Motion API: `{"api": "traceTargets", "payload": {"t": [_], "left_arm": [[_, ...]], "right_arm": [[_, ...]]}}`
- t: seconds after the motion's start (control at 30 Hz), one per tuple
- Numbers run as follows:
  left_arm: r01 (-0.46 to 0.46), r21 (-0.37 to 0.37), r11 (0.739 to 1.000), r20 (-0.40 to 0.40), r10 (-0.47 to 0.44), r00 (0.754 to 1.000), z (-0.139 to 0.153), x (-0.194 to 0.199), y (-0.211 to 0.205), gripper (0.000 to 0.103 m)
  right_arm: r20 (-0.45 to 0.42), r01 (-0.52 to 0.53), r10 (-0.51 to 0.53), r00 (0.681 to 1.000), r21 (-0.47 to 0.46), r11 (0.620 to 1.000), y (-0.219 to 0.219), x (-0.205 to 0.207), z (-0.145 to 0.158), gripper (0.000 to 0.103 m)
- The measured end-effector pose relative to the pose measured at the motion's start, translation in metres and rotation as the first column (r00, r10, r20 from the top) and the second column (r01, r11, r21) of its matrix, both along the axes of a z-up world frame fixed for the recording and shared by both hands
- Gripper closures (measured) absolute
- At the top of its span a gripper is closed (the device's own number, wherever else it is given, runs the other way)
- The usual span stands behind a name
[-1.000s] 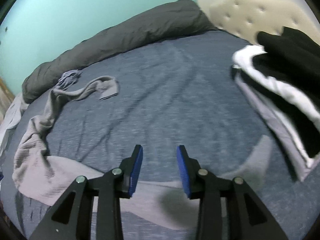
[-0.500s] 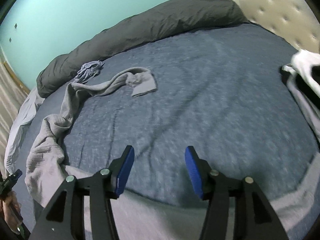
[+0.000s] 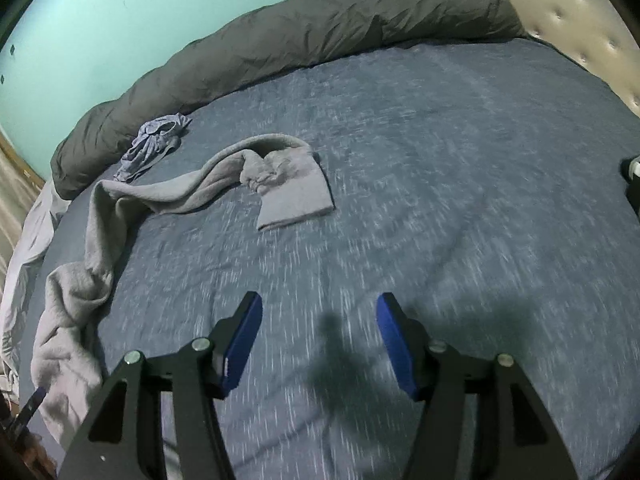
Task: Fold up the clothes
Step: 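Move the open right tool over the sweatshirt sleeve, then grasp the sleeve with the right tool and lay it across the body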
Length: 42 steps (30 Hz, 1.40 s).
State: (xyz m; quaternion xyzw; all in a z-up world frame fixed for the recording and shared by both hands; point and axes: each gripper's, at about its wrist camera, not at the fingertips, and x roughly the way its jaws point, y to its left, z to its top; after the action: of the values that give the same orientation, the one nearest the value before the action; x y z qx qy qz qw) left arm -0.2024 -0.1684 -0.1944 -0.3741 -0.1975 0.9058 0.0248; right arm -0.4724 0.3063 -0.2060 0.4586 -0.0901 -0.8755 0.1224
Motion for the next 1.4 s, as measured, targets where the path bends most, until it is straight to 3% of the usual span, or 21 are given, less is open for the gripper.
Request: {"api": "traceTargets", "payload": {"t": [0.27,0.8,1.0,1.17,1.4], "left_arm": [[0.035,0.032,0.999,0.006,-0.035,0.999,-0.010,-0.003,0.009,0.061],[0.049,0.049,0.998,0.019,-0.050,0.999,-0.025,-0.015,0.006,0.061],[0.046,0.059,0.997,0.027,-0.048,0.998,-0.030,-0.018,0.002,0.061],[0.047,0.047,0.998,0.022,-0.048,0.999,-0.028,-0.018,0.003,0.061],[0.039,0.050,0.998,0.006,-0.040,0.999,-0.020,-0.012,0.002,0.061]], "right_arm": [[0.059,-0.014,0.014,0.998,-0.013,1.000,-0.025,-0.051,-0.017,0.042],[0.038,0.032,-0.035,0.999,0.084,0.996,-0.049,-0.111,-0.048,0.043],[-0.003,-0.010,0.011,1.000,0.186,0.982,-0.069,-0.106,-0.044,0.092],[-0.064,-0.046,0.062,0.996,0.217,0.975,-0.078,-0.089,-0.021,0.096],[-0.176,-0.071,0.119,0.977,0.260,0.963,-0.053,-0.038,0.033,0.096]]}}
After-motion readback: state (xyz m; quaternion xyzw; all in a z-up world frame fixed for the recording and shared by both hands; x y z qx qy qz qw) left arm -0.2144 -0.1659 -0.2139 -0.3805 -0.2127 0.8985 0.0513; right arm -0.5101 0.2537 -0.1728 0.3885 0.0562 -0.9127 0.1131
